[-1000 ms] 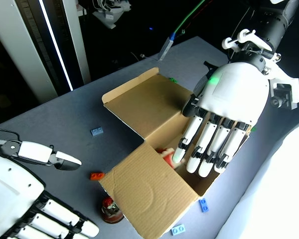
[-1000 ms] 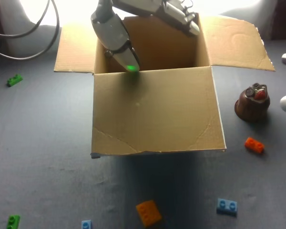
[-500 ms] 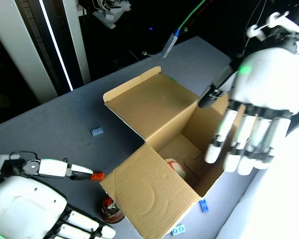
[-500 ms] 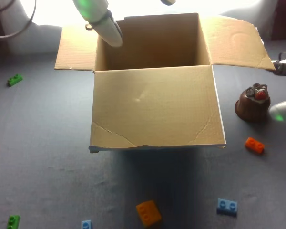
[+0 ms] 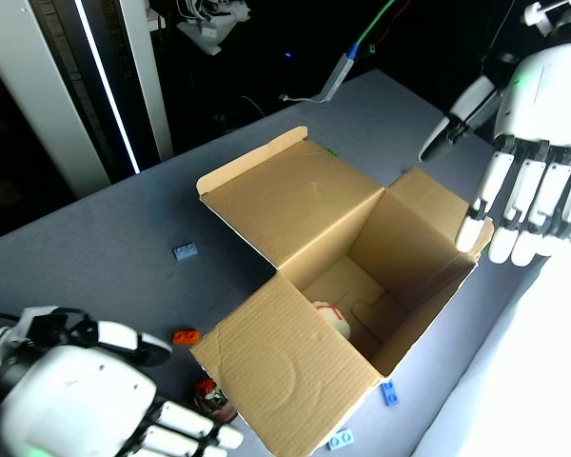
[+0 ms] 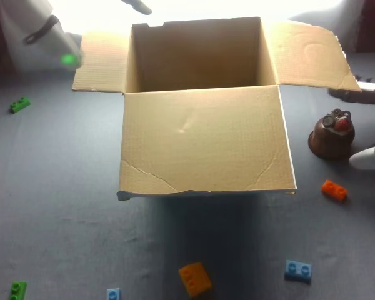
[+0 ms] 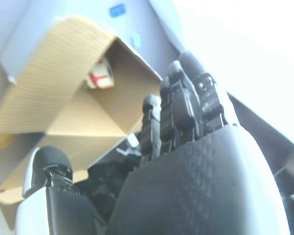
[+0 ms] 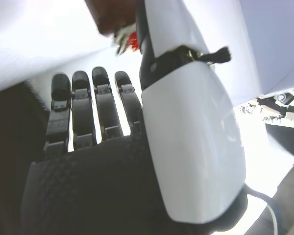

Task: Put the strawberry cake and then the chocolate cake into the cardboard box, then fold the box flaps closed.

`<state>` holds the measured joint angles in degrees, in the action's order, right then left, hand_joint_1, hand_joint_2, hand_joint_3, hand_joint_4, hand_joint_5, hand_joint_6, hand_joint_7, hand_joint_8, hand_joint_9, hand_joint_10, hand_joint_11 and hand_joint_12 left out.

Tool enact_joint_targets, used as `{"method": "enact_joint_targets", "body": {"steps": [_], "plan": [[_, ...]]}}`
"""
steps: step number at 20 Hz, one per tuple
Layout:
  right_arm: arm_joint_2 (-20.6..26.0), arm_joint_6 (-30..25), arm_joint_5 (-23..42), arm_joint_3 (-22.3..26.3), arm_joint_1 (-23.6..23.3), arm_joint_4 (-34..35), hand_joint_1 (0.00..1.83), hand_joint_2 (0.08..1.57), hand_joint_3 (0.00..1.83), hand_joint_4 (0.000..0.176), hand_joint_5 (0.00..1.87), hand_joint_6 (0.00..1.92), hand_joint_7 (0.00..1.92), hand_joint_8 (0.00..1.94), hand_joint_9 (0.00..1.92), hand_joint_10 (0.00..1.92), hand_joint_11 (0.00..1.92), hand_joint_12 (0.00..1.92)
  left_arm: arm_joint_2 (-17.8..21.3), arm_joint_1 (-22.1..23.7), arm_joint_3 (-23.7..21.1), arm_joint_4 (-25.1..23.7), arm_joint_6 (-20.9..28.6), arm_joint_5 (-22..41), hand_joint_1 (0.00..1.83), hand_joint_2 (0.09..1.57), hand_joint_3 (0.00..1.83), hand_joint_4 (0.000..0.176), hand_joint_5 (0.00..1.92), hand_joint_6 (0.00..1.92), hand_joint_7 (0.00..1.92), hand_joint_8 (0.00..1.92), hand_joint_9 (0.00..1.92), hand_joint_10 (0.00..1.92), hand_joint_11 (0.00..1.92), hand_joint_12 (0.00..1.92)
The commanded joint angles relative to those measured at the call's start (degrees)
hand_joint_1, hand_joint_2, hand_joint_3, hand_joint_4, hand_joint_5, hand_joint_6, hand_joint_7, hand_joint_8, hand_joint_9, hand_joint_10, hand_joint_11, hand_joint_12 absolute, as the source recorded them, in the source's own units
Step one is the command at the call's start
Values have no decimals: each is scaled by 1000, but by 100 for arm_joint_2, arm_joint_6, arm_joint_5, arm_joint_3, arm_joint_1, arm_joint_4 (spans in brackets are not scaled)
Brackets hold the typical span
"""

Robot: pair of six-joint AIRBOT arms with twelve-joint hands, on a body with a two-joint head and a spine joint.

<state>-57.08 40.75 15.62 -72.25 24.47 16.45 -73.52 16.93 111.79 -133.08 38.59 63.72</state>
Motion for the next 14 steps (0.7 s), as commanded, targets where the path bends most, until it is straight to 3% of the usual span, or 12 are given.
{"method": "enact_joint_targets", "body": {"steps": [1, 4, 8, 9, 12, 14], "plan": [[26, 65, 722, -72, -38, 27, 981, 1059, 0, 14, 43, 4, 108, 0, 106, 1, 0, 416, 159, 131, -29, 269, 30, -72, 318, 970, 0, 72, 203, 2, 235, 2, 313, 11, 0, 1120], [-155, 110, 776, -180, -63, 27, 1027, 1032, 0, 16, 54, 1, 113, 1, 126, 5, 0, 375, 510, 201, -182, 83, 81, -43, 274, 955, 0, 83, 195, 0, 255, 4, 332, 11, 0, 1220], [-377, 189, 817, -381, 0, 32, 1002, 1032, 0, 15, 78, 4, 112, 1, 96, 2, 0, 245, 853, 239, -140, 14, 164, -43, 287, 957, 0, 66, 190, 4, 221, 0, 333, 7, 0, 1244], [-400, 189, 850, -413, -2, 51, 982, 1030, 0, 19, 71, 0, 100, 0, 89, 1, 0, 232, 917, 236, -128, 5, 165, -43, 301, 959, 1, 74, 177, 0, 228, 4, 337, 8, 0, 1242], [-457, 196, 936, -473, -11, 71, 1025, 985, 0, 24, 61, 2, 83, 1, 110, 5, 0, 324, 1137, 180, -132, 1, 164, -42, 294, 953, 0, 66, 203, 12, 233, 5, 340, 8, 0, 1242], [-494, 213, 941, -499, -19, 73, 1007, 992, 0, 29, 58, 0, 106, 5, 118, 4, 0, 372, 1268, 80, -205, 24, 160, -42, 242, 962, 2, 72, 172, 1, 225, 1, 338, 6, 0, 1228]]}}
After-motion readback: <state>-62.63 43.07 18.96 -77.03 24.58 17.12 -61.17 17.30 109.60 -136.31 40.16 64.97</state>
